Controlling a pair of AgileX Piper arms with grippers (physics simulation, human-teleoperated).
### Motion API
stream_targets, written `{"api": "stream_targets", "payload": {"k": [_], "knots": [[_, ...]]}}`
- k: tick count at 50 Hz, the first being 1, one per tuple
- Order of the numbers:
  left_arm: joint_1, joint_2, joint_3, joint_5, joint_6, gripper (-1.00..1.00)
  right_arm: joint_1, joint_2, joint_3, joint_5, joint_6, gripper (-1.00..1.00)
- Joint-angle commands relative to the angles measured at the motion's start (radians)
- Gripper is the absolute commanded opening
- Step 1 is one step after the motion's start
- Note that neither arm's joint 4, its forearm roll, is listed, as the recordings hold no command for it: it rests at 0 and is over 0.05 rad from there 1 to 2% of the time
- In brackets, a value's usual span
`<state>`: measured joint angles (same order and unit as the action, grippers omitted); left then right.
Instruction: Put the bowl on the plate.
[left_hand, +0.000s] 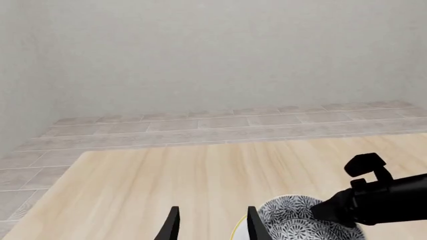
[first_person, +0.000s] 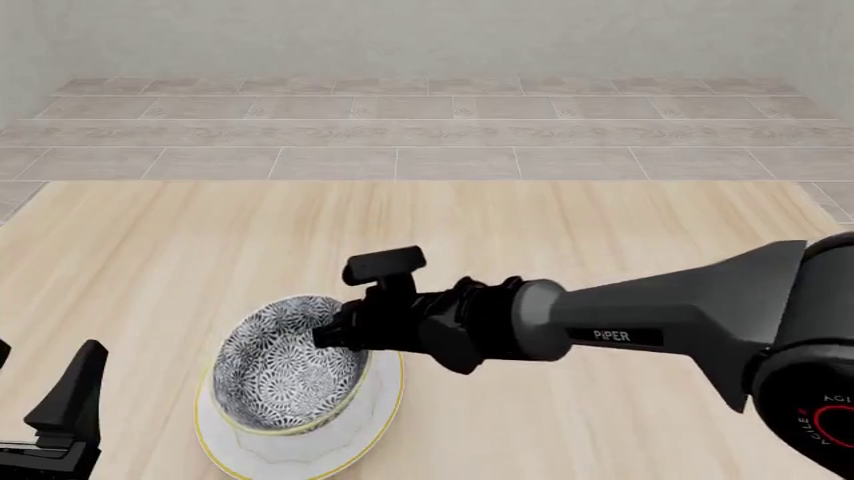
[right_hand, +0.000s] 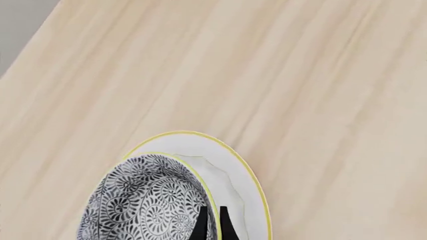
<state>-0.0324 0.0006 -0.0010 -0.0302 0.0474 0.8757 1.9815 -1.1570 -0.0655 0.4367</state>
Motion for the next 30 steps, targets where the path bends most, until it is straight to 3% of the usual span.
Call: {"api": "stream_targets", "payload": {"k": [1,30], "knots": [[0.0,0.0,0.001,0.0,0.0,1.0,-0.007,0.026,-0.005,-0.011,0.003,-1.0],[0.001,0.0,0.001,0.0,0.001,1.0,-0.014,0.021,0.0,-0.007,-0.017,-1.0]]}}
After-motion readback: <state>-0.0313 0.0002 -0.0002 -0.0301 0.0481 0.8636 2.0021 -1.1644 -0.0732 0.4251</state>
